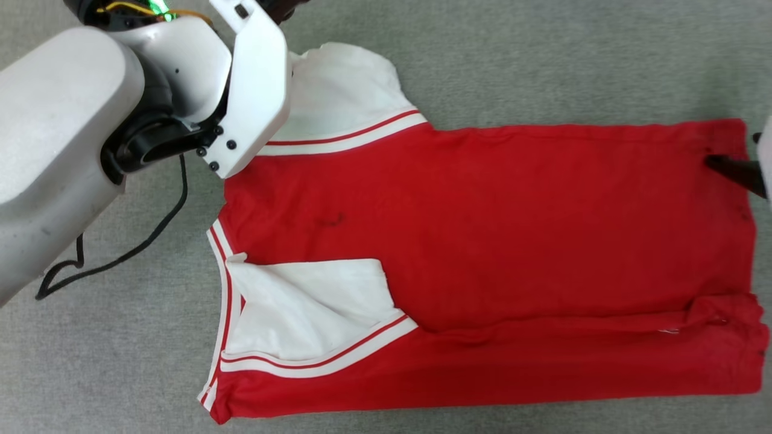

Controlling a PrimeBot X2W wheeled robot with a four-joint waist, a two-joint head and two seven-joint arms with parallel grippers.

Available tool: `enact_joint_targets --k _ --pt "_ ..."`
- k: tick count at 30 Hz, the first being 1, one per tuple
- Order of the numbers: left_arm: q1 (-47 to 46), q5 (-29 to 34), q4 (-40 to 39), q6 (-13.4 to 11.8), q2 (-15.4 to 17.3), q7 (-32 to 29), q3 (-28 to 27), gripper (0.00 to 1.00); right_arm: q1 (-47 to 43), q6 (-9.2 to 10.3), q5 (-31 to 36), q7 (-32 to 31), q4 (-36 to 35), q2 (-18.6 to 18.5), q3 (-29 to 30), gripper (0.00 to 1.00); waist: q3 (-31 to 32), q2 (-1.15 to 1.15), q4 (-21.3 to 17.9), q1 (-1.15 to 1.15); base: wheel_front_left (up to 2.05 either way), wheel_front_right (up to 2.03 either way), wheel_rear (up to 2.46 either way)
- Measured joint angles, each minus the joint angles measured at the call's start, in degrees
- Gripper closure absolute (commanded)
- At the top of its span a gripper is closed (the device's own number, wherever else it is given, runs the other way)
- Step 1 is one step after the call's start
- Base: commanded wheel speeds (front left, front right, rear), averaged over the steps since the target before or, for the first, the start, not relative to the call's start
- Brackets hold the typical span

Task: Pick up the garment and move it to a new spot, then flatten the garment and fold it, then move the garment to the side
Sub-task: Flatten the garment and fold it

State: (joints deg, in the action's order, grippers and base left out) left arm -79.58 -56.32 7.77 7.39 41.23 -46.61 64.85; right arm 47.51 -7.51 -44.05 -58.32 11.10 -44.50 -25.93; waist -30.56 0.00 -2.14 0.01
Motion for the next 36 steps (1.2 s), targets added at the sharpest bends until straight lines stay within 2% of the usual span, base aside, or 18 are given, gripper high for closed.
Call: enact_joint_targets --k 3,8,9,10,20,21,28,36 --pt "-0.8 -0.3 0.2 0.0 0.0 0.7 0.8 1.00 0.5 0.00 0.7 1.5 3.0 2.4 -0.5 0.00 -1.3 0.00 0.7 0.00 0.00 0.00 0.00" --pt "-1.5 -0.9 1.2 0.0 0.3 2.2 2.1 1.00 0.6 0.03 -0.1 2.3 4.1 2.2 -3.0 0.00 -2.5 0.00 1.4 -0.01 0.00 0.00 0.00" --pt "-1.6 -1.0 1.5 0.0 0.5 2.5 2.3 1.00 0.6 0.03 -0.3 2.9 4.1 2.0 -3.4 0.71 -2.5 0.00 1.4 -0.01 0.00 0.00 0.00" --pt "-1.6 -1.3 1.9 0.0 0.6 2.8 2.5 1.00 0.6 0.02 -0.3 3.9 4.2 1.7 -3.7 1.00 -2.4 0.00 1.3 -0.01 0.00 0.00 0.00" --pt "-0.1 -3.3 4.5 0.0 1.0 8.1 3.7 1.00 0.4 0.00 -1.7 13.2 3.3 0.1 -6.8 1.00 2.2 0.00 0.9 0.00 0.00 0.00 0.00" --pt "1.3 -4.1 4.2 0.0 1.7 9.4 3.9 1.00 -0.8 0.00 -2.8 16.3 2.2 -0.8 -6.8 1.00 4.5 0.00 0.9 -0.01 0.00 0.00 0.00" --pt "5.6 -5.5 0.4 -0.2 4.7 11.5 4.5 1.00 -6.7 0.00 -3.4 21.7 0.5 -3.4 -7.5 1.00 10.2 0.00 1.1 -0.01 0.00 0.00 0.00" --pt "14.8 -6.6 -8.8 -3.2 10.2 12.5 6.3 1.00 -14.8 0.00 -4.0 26.1 -1.5 -5.6 -8.2 1.00 15.4 0.00 1.5 -0.01 0.00 0.00 0.00"
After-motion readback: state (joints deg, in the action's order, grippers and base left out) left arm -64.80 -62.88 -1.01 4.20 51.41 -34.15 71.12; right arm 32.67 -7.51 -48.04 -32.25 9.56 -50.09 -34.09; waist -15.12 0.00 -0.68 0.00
